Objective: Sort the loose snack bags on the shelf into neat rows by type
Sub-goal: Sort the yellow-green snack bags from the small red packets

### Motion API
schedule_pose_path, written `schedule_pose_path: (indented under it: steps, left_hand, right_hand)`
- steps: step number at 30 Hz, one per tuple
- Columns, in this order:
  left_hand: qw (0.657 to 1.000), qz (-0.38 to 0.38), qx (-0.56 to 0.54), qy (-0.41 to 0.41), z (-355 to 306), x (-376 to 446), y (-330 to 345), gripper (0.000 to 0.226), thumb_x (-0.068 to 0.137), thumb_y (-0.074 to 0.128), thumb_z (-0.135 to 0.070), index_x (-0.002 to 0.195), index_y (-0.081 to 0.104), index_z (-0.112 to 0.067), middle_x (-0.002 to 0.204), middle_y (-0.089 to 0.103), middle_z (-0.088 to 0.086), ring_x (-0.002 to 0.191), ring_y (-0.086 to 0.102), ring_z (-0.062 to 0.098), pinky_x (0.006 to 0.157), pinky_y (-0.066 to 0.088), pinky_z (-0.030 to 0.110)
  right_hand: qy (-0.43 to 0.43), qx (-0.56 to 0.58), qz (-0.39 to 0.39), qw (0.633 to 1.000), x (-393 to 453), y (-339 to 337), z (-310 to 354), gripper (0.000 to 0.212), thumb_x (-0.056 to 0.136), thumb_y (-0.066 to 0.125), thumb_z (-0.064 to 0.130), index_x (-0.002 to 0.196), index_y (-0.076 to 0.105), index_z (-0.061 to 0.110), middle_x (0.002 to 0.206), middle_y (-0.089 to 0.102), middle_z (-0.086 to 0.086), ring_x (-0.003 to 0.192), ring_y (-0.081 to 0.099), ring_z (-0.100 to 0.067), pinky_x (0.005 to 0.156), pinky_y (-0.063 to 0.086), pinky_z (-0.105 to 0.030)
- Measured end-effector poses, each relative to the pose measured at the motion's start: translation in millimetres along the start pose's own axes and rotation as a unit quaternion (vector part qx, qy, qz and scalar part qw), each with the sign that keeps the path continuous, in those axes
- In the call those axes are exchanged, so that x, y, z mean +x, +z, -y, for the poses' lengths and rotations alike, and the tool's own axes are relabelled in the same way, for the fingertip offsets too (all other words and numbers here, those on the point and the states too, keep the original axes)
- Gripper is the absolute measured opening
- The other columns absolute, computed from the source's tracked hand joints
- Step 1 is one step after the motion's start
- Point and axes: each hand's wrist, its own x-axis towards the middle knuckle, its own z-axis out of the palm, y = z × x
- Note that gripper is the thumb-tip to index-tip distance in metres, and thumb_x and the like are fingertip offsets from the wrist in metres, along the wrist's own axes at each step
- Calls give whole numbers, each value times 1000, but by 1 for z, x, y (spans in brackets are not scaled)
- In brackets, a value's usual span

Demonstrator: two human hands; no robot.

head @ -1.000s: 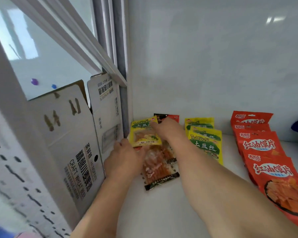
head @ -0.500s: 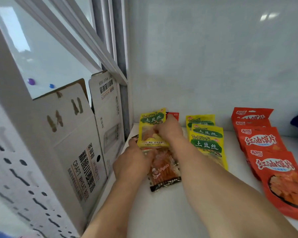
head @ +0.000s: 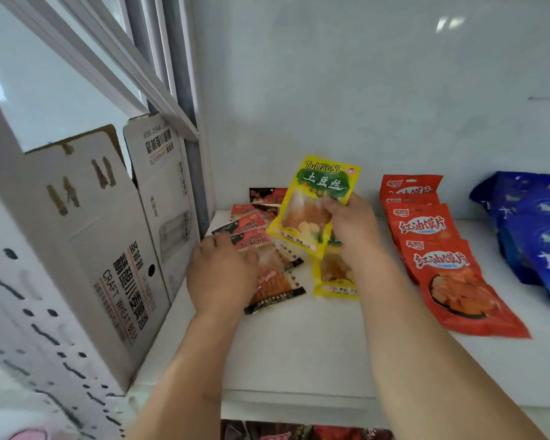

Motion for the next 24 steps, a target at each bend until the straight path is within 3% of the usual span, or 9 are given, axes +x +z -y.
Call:
schedule_pose_path:
  steps: [3, 5, 7, 10, 13, 16, 21, 24]
  left_hand:
    - [1000, 2, 13, 17, -11, -17, 3, 46, 96, 49, -37, 128, 55, -5, 133, 57, 17, 121, 50, 37, 89, 45, 43]
    - [999, -11, 17, 36, -20, -32, 5, 41, 94, 54, -34, 120, 61, -3, 125, 62, 20, 116, 53, 40, 85, 47, 44]
    - [998, -35, -4, 58, -30, -47, 7, 34, 91, 60, -28, 110, 65, -1, 113, 66, 23, 107, 57, 42, 78, 49, 46]
    - [997, -33, -35, 68, -42, -68, 9, 33, 95, 55, -28, 114, 65, -2, 119, 64, 20, 114, 54, 41, 84, 49, 47]
    - [996, 3, -60, 71, -52, -83, 11, 37, 100, 50, -33, 127, 61, -11, 133, 58, 12, 121, 53, 34, 90, 47, 43]
    - [994, 24, -79, 76, -58, -93, 14, 40, 101, 50, -36, 133, 60, -14, 136, 58, 8, 123, 53, 31, 92, 46, 40]
    - [994, 46, -13, 93, -56, -97, 25, 41, 101, 48, -40, 134, 59, -17, 138, 59, 7, 131, 46, 30, 103, 39, 40]
    - [993, 44, 21, 105, -55, -95, 30, 40, 101, 48, -40, 132, 61, -18, 135, 61, 8, 131, 46, 30, 104, 38, 40]
  right_hand:
    - [19, 19, -2, 1000, -14, -27, -9, 10, 90, 67, 25, 98, 71, 20, 92, 76, 1, 83, 73, -18, 80, 60, -40]
    - [38, 11, -5, 999, -26, -48, -14, 7, 95, 64, 19, 99, 69, 19, 89, 73, -1, 72, 71, -14, 67, 60, -31]
    - [47, -5, -5, 999, -36, -67, -20, 10, 96, 64, 18, 105, 69, 18, 94, 73, -4, 76, 71, -19, 65, 61, -34]
    - [43, -55, 5, 998, -51, -86, -28, 9, 94, 65, 16, 103, 68, 16, 94, 71, -4, 73, 68, -19, 55, 57, -26]
    - [35, -122, 13, 992, -61, -94, -40, 11, 92, 67, 20, 100, 69, 13, 98, 71, -8, 88, 69, -29, 73, 58, -40]
    - [20, -182, -8, 983, -73, -97, -44, 24, 94, 64, 25, 113, 67, 10, 109, 71, -9, 101, 66, -30, 77, 48, -33]
    - [-9, -247, -33, 968, -86, -97, -48, 40, 95, 62, 28, 130, 55, 9, 129, 59, -12, 123, 53, -32, 98, 42, -38]
    - [-11, -312, -27, 950, -83, -92, -53, 43, 95, 61, 29, 133, 55, 10, 131, 55, -15, 125, 49, -34, 101, 39, -38]
